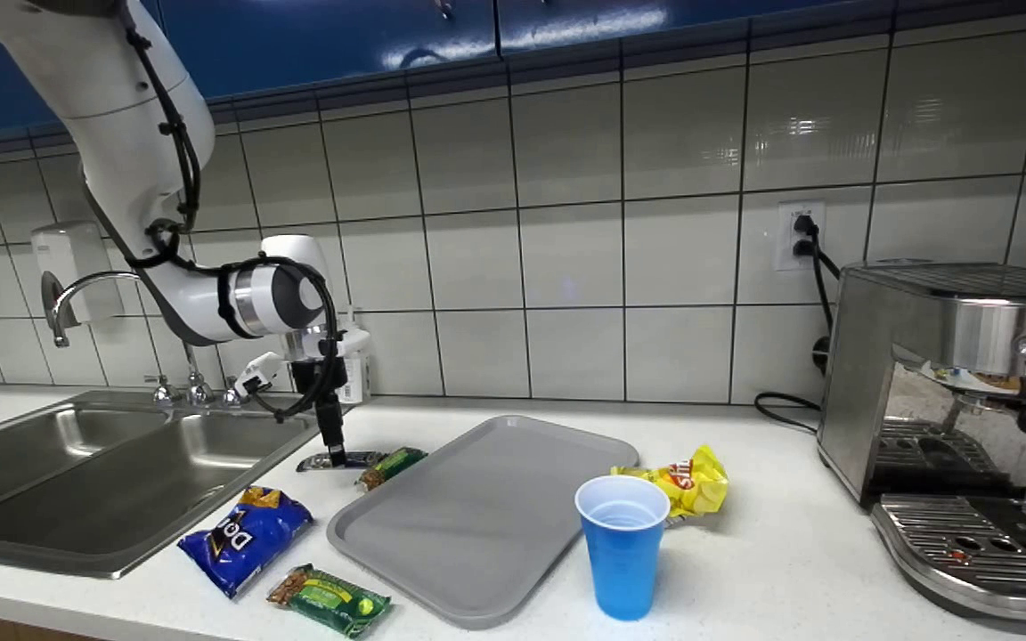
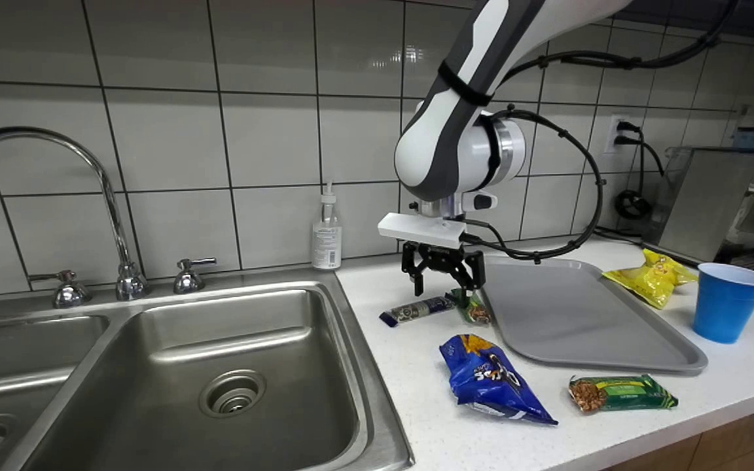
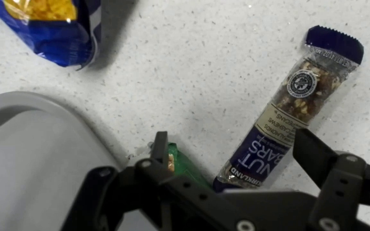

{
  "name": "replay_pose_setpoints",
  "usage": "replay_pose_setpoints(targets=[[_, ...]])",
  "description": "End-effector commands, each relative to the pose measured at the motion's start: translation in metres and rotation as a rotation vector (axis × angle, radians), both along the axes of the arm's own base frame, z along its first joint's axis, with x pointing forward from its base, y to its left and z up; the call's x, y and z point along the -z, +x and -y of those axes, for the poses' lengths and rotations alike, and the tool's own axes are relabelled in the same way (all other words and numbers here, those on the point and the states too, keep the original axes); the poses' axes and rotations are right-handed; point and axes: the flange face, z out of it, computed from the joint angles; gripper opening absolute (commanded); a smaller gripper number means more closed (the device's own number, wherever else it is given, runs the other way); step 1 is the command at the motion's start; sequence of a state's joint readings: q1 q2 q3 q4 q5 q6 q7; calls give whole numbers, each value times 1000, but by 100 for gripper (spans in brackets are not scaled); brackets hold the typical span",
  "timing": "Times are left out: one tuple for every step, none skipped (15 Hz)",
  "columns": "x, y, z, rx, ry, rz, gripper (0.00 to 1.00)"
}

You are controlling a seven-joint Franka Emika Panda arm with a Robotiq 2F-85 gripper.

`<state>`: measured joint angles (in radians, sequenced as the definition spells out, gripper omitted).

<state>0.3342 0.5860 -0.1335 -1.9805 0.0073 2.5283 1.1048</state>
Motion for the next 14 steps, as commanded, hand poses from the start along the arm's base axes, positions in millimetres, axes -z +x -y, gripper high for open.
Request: replay_pose_setpoints(targets=[[4, 19, -7, 76, 8, -27, 100], [5, 22, -9, 86, 8, -31, 100], [7, 25, -10, 94, 8, -34, 100], [9, 29, -11, 103, 11, -35, 100], [11, 32, -13, 111, 12, -37, 100], [12, 36, -14, 117, 12, -37, 100], [14, 39, -15, 122, 9, -37, 100], [15, 42, -16, 126, 10, -36, 100], [16, 45, -17, 130, 10, -35, 100], [18, 48, -18, 131, 12, -36, 100], [20, 51, -19, 131, 12, -34, 100], [22, 53, -20, 130, 12, -35, 100], [24, 55, -21, 129, 9, -36, 100], [26, 57, -22, 130, 7, -39, 100]])
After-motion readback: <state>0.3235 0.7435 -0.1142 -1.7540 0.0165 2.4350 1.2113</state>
